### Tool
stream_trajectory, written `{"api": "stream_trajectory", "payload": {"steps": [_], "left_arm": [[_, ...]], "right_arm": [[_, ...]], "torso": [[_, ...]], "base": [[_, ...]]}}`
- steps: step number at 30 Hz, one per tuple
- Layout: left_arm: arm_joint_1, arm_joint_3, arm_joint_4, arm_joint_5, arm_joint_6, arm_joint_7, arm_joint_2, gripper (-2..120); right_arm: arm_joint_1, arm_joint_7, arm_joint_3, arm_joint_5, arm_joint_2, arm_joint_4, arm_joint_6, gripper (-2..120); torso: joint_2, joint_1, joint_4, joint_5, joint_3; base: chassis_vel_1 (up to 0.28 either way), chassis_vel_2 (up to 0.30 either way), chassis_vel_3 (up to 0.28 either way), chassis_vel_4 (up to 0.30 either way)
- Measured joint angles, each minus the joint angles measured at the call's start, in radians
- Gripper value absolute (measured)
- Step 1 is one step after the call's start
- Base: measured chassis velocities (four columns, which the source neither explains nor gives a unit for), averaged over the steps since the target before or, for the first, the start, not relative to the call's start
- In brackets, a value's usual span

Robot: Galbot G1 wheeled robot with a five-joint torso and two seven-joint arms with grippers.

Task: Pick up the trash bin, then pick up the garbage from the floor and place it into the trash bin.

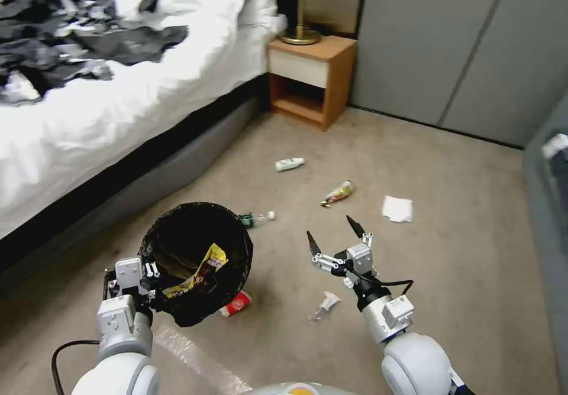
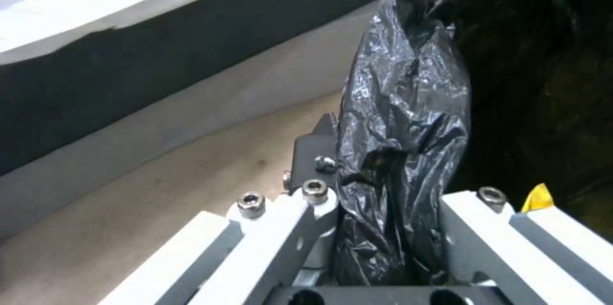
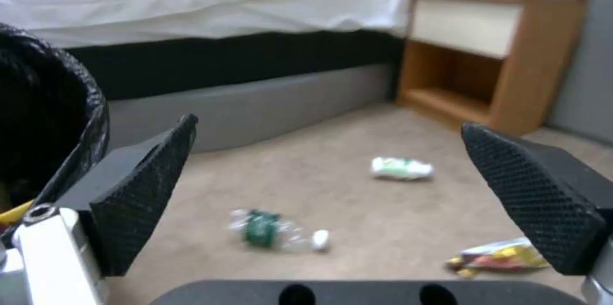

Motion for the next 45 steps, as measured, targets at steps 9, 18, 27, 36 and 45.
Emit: {"api": "stream_trajectory", "payload": {"steps": [9, 18, 27, 36, 45], "left_arm": [[0.000, 0.004, -0.003, 0.003, -0.001, 0.000, 0.001, 3], [0.004, 0.003, -0.005, 0.004, -0.002, 0.000, 0.000, 3], [0.000, 0.005, -0.003, 0.009, -0.003, 0.000, -0.001, 3], [-0.006, 0.014, 0.003, 0.016, -0.003, 0.000, -0.007, 3], [0.000, 0.020, 0.004, 0.026, -0.006, 0.001, -0.011, 3]], "right_arm": [[0.037, 0.080, -0.018, 0.197, -0.022, 0.017, -0.273, 100], [0.095, 0.153, -0.033, 0.356, -0.018, -0.094, -0.513, 100], [0.111, 0.157, -0.026, 0.371, 0.008, -0.281, -0.547, 100], [0.139, 0.152, -0.026, 0.372, 0.025, -0.418, -0.599, 100], [0.178, 0.147, -0.018, 0.371, 0.061, -0.527, -0.597, 100]], "torso": [[0.000, 0.000, -0.0007, -0.0001, 0.000], [0.000, 0.000, -0.0004, 0.0001, 0.000], [0.000, 0.000, -0.0005, 0.0000, 0.000], [0.000, 0.000, -0.0004, 0.0000, 0.000], [0.000, 0.000, -0.0004, -0.0001, 0.000]], "base": [[0.026, 0.038, 0.026, 0.023], [0.000, 0.000, 0.000, 0.000], [0.000, 0.000, 0.000, 0.000], [0.000, 0.000, 0.000, 0.000], [0.000, 0.000, 0.000, 0.000]]}}
